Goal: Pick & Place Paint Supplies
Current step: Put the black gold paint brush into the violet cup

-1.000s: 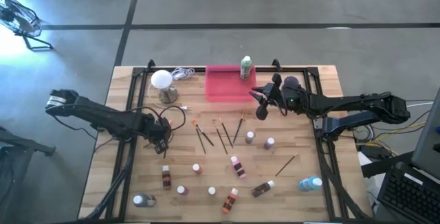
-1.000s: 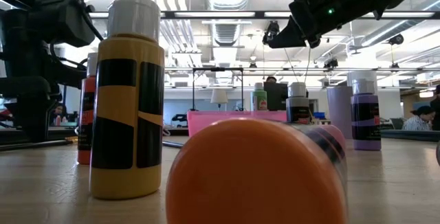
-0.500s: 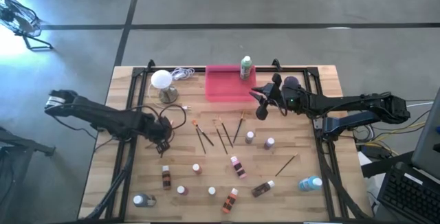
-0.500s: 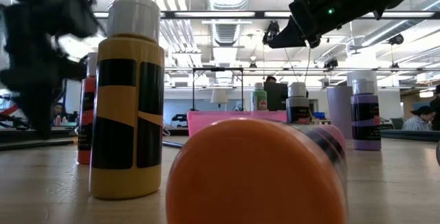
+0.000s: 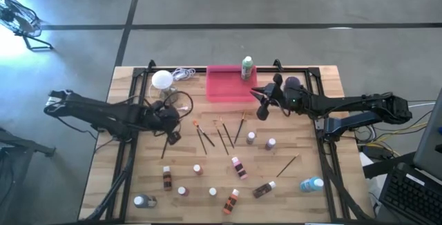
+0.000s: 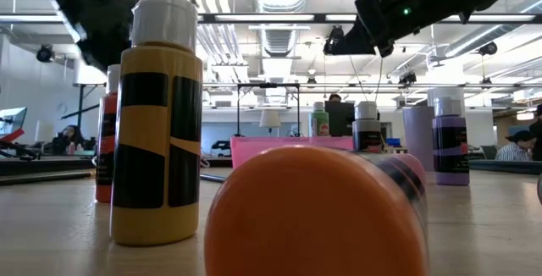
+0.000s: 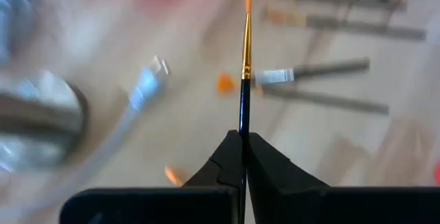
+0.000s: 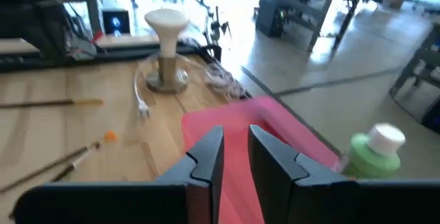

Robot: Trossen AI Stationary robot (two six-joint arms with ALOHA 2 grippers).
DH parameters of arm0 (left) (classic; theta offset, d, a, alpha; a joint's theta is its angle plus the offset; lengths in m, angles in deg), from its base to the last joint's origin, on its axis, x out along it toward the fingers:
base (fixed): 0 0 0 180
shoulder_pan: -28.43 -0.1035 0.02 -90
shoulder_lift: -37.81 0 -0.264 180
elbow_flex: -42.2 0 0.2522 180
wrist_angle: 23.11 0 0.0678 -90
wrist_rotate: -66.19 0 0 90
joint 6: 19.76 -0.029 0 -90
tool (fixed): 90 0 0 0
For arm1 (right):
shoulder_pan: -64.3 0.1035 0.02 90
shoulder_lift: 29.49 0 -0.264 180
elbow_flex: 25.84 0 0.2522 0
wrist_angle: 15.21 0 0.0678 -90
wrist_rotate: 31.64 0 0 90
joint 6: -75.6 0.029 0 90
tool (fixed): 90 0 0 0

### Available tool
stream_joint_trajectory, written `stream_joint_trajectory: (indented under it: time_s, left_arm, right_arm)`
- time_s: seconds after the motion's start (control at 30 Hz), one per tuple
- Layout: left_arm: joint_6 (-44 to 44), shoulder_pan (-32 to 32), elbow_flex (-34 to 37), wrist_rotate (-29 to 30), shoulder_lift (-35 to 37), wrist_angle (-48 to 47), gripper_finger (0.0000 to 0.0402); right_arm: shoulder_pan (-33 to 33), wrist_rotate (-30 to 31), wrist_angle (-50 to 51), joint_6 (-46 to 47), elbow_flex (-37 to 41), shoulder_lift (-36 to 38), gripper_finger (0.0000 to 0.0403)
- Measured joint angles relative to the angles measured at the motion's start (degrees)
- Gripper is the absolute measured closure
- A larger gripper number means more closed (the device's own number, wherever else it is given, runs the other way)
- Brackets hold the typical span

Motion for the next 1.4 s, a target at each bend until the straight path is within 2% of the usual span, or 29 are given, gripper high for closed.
stream_joint_trajectory:
  time_s: [0.13,0.3,0.4,0.53,0.73,0.9,1.1,1.4]
  left_arm:
    - [-7.5,-0.2,-1.6,6.0,0.0,8.3,0.0394]
    - [-22.8,-1.3,-0.2,7.8,-0.3,30.6,0.0394]
    - [-31.6,-2.8,1.2,6.9,-1.1,44.3,0.0394]
    - [-37.8,-6.0,2.8,-0.8,-2.6,56.8,0.0394]
    - [-39.1,-11.3,3.0,-11.3,-7.4,64.2,0.0394]
    - [-40.5,-12.9,3.0,-19.5,-13.2,72.5,0.0394]
    - [-41.8,-13.9,2.1,-24.5,-19.5,78.9,0.0394]
    - [-41.8,-14.1,-2.2,-27.9,-24.0,79.4,0.0394]
  right_arm:
    - [1.5,-2.3,-5.8,-0.4,0.8,0.0,0.0322]
    - [2.8,-10.7,-14.7,-0.5,2.2,0.0,0.0307]
    - [3.7,-14.2,-18.0,-0.3,2.4,0.0,0.0302]
    - [5.8,-15.1,-21.8,-0.2,2.5,0.0,0.0295]
    - [8.0,-15.3,-26.4,-0.5,2.5,0.0,0.0282]
    - [8.2,-15.3,-28.1,0.8,2.5,-0.8,0.0273]
    - [8.2,-15.1,-28.4,1.4,1.1,-4.0,0.0264]
    - [8.2,-14.9,-28.5,1.4,-3.6,-10.4,0.0273]
